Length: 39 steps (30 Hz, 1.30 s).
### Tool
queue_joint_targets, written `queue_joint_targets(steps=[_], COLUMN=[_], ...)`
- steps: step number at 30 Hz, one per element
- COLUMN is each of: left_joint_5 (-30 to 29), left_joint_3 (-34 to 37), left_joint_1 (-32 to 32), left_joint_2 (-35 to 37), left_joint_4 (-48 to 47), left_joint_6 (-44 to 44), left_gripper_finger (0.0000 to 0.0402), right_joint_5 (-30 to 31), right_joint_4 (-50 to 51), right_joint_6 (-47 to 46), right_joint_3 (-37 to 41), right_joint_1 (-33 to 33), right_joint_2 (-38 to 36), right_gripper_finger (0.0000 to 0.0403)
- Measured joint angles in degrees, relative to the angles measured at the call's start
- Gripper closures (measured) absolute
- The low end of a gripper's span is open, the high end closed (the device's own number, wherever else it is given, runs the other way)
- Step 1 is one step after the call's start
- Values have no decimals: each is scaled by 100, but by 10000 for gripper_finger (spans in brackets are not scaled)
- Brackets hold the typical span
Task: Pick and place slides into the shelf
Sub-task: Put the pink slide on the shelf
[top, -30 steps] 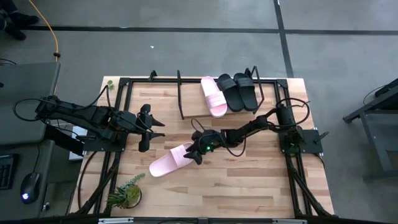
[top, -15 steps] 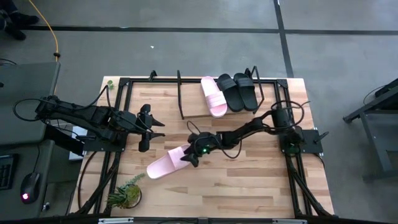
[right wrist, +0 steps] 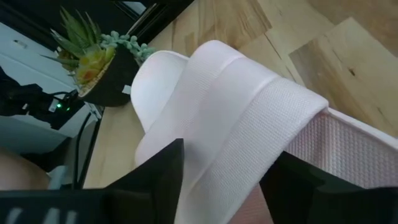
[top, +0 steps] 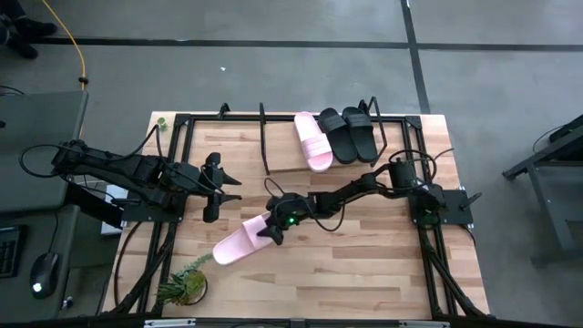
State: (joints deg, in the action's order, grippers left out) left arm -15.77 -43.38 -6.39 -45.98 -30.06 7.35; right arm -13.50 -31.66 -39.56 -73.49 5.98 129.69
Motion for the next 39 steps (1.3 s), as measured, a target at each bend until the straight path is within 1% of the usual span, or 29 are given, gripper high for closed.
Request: queue_joint_targets(steps=[3, 9, 11, 12, 17, 19, 22, 29, 39], left_joint_5=[0, -36, -148, -207, -461, -470, -470, -473, -474], left_joint_3=[0, 0, 0, 0, 0, 0, 0, 0, 0], left_joint_1=[-1, 0, -2, -2, 0, 0, -2, -1, -2], left_joint_2=[-1, 0, -1, 0, 0, 0, -2, 0, 0], left_joint_4=[1, 2, 2, 4, 2, 2, 2, 2, -1], left_joint_6=[1, 2, 4, 7, 145, 149, 151, 151, 151], left_gripper_finger=[234, 234, 234, 234, 234, 234, 234, 234, 234], right_joint_5=[45, 81, 63, 56, -5, -21, -31, -305, -507], right_joint_4=[82, 219, 229, 235, 252, 254, 254, 31, 190], right_joint_6=[102, 258, 276, 281, 351, 372, 381, 335, 354], right_joint_3=[13, 13, 13, 13, 17, 17, 22, 33, 46], right_joint_1=[2, -4, -4, -4, -4, -4, -16, -59, -87], right_joint_2=[1, 0, 0, 0, 0, 0, 0, 7, -224], right_gripper_finger=[258, 350, 382, 392, 393, 399, 397, 400, 402])
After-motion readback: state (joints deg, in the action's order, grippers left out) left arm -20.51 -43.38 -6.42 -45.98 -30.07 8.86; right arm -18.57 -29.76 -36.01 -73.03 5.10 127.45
